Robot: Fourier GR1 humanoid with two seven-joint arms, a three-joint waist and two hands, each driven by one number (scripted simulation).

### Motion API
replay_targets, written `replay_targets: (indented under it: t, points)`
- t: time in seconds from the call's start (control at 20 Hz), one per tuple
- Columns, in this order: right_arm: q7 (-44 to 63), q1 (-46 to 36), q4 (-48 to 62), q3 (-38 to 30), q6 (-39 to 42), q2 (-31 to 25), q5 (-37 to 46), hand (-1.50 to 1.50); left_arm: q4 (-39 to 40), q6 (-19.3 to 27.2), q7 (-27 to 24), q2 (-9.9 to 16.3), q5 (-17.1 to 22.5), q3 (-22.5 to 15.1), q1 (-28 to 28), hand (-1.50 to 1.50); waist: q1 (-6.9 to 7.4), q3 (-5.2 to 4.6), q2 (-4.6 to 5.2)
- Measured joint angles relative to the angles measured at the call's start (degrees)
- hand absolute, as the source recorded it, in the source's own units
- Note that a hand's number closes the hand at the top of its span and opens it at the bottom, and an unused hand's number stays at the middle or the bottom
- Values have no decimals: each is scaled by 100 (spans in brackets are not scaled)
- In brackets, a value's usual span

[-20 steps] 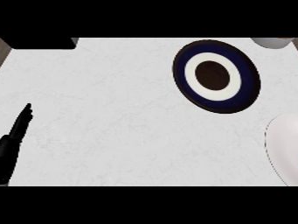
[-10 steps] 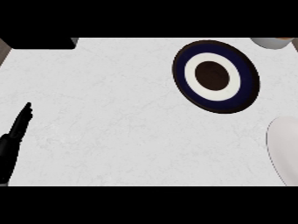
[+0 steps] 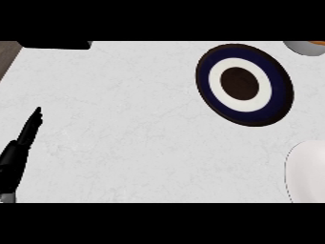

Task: Pick the bell pepper from the plate and place it in the plate

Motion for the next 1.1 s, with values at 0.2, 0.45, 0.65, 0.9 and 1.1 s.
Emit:
replay_targets:
  t: [0.2, 0.45, 0.65, 0.9, 1.1]
  points:
    - [-546, -578, 202, 363, 64, -521, 489, 150, -50, -63, -27, -55, -39, -157, -172, 0, 347, 36, 119]
    - [-1219, -1175, 735, 444, -444, -837, 903, 150, -52, -85, -8, -114, -74, -261, -297, 0, 485, 59, 183]
    - [-1734, -1627, 1237, 276, -979, -906, 985, 150, 24, -90, 12, -132, -76, -262, -385, 0, 463, 62, 195]
    - [-2535, -2119, 1745, -134, -1522, -1084, 835, 150, 82, -83, -50, -111, -62, -197, -308, 0, 388, 57, 158]
    - [-3399, -2528, 2063, -420, -1514, -1188, 561, 150, 125, -54, -2, -94, -73, -148, -360, 0, 297, 48, 130]
